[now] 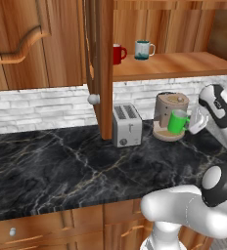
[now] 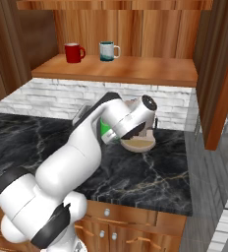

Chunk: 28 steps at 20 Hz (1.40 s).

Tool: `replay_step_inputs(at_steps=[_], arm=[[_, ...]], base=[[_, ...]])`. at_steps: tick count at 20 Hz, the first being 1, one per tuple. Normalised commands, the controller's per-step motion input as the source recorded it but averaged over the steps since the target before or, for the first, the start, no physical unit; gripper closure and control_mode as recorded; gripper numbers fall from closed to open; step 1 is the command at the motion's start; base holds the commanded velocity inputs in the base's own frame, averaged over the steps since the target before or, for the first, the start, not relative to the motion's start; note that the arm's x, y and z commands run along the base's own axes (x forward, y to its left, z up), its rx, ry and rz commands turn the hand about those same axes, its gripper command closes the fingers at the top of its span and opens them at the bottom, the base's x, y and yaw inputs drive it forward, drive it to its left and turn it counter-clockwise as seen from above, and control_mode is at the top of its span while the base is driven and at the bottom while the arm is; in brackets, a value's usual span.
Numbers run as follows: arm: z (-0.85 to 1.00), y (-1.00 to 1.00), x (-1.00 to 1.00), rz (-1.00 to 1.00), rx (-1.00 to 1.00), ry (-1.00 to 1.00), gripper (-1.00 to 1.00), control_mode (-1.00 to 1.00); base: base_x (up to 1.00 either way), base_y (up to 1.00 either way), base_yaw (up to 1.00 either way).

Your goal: Pick the mug on the counter and place it in the cabinet with the handle facing the right, like the mugs already inside.

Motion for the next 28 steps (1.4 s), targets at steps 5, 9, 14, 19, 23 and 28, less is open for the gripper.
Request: replay_step_inputs(at_steps=[5,9,14,19,23,28], arm=[[0.21,0.05,0.0,0.06,0.01,-0.01,1.0,-1.0],[0.18,0.05,0.0,0.06,0.0,0.0,1.0,-1.0],[0.21,0.04,0.0,0.05,0.0,-0.02,1.0,-1.0],[0.17,0.05,0.0,0.05,0.0,-0.04,1.0,-1.0],[0.16,0.07,0.0,0.04,0.02,-0.05,1.0,-1.0],[0.17,0.08,0.0,0.02,0.02,-0.06,1.0,-1.0]], base=[[0.0,0.0,0.0],[0.0,0.0,0.0],[0.0,0.0,0.0],[0.0,0.0,0.0],[0.0,0.0,0.0],[0.0,0.0,0.0]])
